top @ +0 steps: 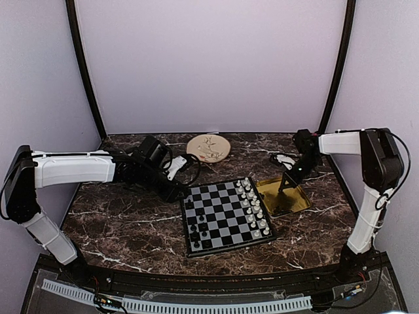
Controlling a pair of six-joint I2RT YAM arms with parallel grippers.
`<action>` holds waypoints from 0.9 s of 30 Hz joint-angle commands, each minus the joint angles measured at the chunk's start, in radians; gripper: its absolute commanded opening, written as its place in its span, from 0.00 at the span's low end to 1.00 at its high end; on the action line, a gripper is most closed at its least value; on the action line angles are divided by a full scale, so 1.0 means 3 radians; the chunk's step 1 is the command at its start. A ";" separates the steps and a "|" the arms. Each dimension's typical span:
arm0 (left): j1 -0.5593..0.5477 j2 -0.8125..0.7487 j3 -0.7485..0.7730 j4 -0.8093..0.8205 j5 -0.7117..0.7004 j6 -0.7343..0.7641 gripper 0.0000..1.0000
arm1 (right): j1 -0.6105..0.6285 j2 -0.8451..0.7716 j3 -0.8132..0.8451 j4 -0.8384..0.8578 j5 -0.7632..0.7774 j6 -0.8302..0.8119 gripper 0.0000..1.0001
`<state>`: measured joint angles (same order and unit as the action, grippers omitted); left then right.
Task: Set up the chess pieces on the board
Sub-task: Pick up the knight from the storage box, then place the knight at g8.
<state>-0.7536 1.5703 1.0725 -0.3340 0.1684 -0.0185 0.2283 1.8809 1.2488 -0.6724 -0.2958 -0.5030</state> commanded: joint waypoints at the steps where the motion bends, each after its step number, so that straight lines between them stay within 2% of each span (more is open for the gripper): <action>1: -0.0004 -0.0107 -0.0032 0.0006 0.0045 0.0041 0.36 | 0.0006 -0.0093 0.0060 -0.0129 -0.0130 -0.0006 0.02; 9: -0.0006 -0.0134 -0.0036 0.0003 0.0043 0.0041 0.36 | 0.0002 -0.0197 0.0341 -0.0555 -0.0561 0.0016 0.01; 14: -0.0005 -0.0174 -0.0049 0.0008 -0.0014 0.0036 0.35 | 0.0166 -0.0342 0.0572 -0.0660 -0.0604 0.0048 0.01; 19: 0.0000 -0.0231 -0.0076 -0.0008 -0.0298 -0.0025 0.36 | 0.0723 -0.0331 0.0827 -0.0644 -0.0322 0.0053 0.02; 27: 0.0024 -0.0387 -0.0148 -0.0020 -0.0615 -0.0126 0.37 | 0.1646 0.0068 0.1205 -0.0657 0.0233 -0.0017 0.03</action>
<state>-0.7536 1.5108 1.0508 -0.3355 0.0486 -0.0315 0.6308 1.8317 1.5612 -0.8471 -0.3317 -0.4931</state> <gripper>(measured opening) 0.365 0.044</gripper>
